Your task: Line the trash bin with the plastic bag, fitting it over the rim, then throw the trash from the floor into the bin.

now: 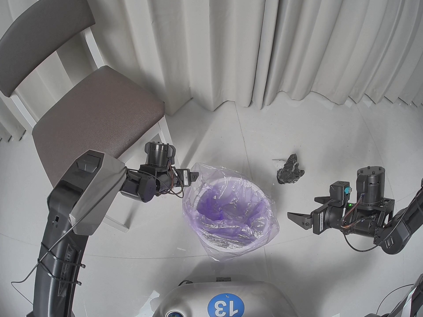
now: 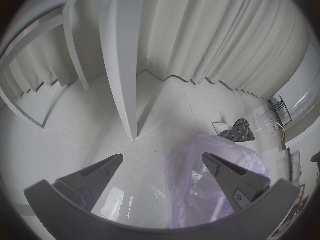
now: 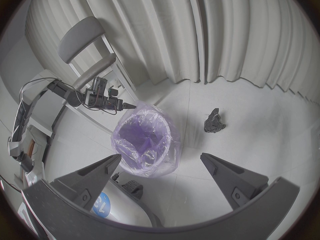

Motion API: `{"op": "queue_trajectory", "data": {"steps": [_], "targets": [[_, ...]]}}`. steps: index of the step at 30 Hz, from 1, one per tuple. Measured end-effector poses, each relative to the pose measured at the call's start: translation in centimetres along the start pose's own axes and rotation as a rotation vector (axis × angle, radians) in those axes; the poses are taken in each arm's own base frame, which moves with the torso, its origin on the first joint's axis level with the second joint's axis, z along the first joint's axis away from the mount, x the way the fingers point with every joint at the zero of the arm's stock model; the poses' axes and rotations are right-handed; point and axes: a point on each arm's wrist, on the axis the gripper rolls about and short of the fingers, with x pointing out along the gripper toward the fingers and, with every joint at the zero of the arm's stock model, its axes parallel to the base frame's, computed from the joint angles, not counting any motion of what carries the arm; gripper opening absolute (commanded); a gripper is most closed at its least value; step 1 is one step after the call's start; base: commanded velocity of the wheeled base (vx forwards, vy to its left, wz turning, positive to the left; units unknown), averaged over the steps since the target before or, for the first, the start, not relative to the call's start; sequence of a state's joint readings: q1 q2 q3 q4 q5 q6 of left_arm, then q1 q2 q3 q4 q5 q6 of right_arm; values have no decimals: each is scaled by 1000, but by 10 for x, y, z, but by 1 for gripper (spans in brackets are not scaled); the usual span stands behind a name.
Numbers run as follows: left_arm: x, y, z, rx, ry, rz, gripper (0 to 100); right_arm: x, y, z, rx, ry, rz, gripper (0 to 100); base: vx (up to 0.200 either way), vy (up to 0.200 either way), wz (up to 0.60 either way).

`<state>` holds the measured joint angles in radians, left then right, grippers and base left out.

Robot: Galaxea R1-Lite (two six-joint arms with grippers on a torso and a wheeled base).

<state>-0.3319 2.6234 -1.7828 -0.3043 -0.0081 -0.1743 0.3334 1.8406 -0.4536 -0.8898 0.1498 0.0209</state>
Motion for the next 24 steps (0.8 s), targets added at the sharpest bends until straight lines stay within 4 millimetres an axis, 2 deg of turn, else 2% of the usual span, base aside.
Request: {"op": "queue_trajectory", "data": {"steps": [5,8,14,17,20,24], "targets": [[21,3,-10,32,45,9,100,2,-4,-2,6,8,-10,100,0,0,0],[33,10,-23,41,107,24,100,3,-6,-3,8,16,-15,100,0,0,0],[41,3,-40,49,163,26,100,10,-7,-11,8,50,-14,100,0,0,0],[39,2,-37,36,159,33,100,13,-5,-13,10,63,-9,100,0,0,0],[31,0,-25,-5,135,44,100,15,-2,-15,7,71,-2,100,0,0,0],[10,-3,-2,-82,98,51,100,19,2,-18,3,86,5,100,0,0,0]]}}
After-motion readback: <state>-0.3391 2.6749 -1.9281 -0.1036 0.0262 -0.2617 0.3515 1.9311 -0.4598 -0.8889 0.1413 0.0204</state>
